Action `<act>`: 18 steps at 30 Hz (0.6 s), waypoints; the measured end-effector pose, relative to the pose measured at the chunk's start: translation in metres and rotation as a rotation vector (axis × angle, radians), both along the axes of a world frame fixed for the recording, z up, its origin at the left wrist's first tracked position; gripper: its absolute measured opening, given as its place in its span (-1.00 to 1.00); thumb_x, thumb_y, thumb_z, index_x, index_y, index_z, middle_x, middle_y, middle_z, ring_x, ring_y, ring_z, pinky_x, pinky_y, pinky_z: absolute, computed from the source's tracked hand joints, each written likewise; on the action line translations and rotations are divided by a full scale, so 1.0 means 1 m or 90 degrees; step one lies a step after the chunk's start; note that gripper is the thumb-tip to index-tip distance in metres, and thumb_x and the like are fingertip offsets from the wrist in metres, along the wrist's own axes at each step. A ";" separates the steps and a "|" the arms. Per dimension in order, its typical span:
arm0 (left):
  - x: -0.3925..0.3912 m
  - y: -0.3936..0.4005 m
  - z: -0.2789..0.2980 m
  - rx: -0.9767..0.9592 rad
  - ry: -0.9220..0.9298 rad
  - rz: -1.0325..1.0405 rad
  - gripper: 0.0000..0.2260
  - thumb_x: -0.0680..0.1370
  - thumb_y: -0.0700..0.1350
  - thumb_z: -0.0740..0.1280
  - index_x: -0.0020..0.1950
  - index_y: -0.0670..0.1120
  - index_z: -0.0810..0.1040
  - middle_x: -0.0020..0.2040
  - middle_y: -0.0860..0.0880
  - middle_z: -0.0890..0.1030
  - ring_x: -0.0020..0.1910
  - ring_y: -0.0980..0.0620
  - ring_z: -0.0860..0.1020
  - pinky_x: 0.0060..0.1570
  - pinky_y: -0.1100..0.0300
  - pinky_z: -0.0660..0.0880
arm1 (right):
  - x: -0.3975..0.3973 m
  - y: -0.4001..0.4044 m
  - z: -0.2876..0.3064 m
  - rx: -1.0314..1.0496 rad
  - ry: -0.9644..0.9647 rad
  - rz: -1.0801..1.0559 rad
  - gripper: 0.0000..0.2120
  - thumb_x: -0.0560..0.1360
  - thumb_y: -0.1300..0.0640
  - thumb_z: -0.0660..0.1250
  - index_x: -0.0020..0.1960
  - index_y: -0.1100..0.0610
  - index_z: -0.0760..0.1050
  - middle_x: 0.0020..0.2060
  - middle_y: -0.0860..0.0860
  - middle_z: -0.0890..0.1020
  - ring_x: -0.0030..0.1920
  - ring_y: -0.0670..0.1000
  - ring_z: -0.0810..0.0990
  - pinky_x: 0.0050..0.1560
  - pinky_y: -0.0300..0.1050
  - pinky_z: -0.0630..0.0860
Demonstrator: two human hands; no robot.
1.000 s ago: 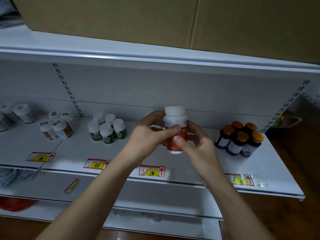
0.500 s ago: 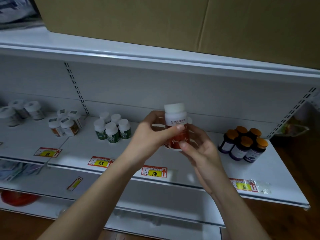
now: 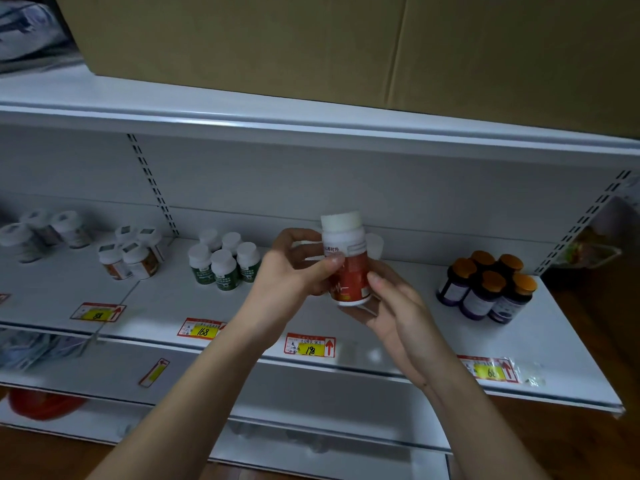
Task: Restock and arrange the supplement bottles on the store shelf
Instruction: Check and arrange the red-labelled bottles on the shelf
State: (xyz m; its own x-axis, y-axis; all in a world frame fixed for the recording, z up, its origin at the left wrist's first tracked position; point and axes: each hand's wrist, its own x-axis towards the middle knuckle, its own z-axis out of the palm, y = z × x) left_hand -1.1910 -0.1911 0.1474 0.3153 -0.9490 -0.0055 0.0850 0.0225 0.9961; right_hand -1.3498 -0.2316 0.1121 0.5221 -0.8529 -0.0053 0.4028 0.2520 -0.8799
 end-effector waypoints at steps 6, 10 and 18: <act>0.000 -0.001 -0.003 0.019 -0.002 -0.027 -0.79 0.59 -0.16 0.37 0.22 -0.14 0.54 0.07 -0.06 0.70 0.09 -0.09 0.66 0.21 -0.11 0.57 | 0.002 0.002 -0.006 -0.057 0.059 -0.075 -0.62 0.47 0.29 0.37 0.28 0.19 0.51 0.10 0.12 0.68 0.13 0.07 0.66 0.08 -0.12 0.60; -0.002 -0.002 -0.005 0.023 -0.045 -0.046 -0.70 0.49 -0.05 0.49 0.18 -0.09 0.59 0.04 -0.10 0.70 0.04 -0.06 0.68 0.05 0.07 0.64 | 0.006 0.002 -0.009 -0.172 0.177 -0.145 -0.55 0.40 0.38 0.49 0.22 0.09 0.54 0.02 0.02 0.70 0.07 -0.01 0.66 0.00 -0.20 0.59; 0.001 -0.003 -0.007 0.017 -0.001 -0.010 -0.72 0.53 -0.18 0.43 0.23 -0.14 0.57 0.02 -0.13 0.68 -0.05 -0.01 0.70 -0.03 0.07 0.66 | 0.008 -0.002 -0.012 -0.136 0.191 -0.141 -0.63 0.49 0.09 0.47 0.27 0.02 0.52 0.04 -0.05 0.68 0.10 -0.04 0.66 0.10 -0.09 0.61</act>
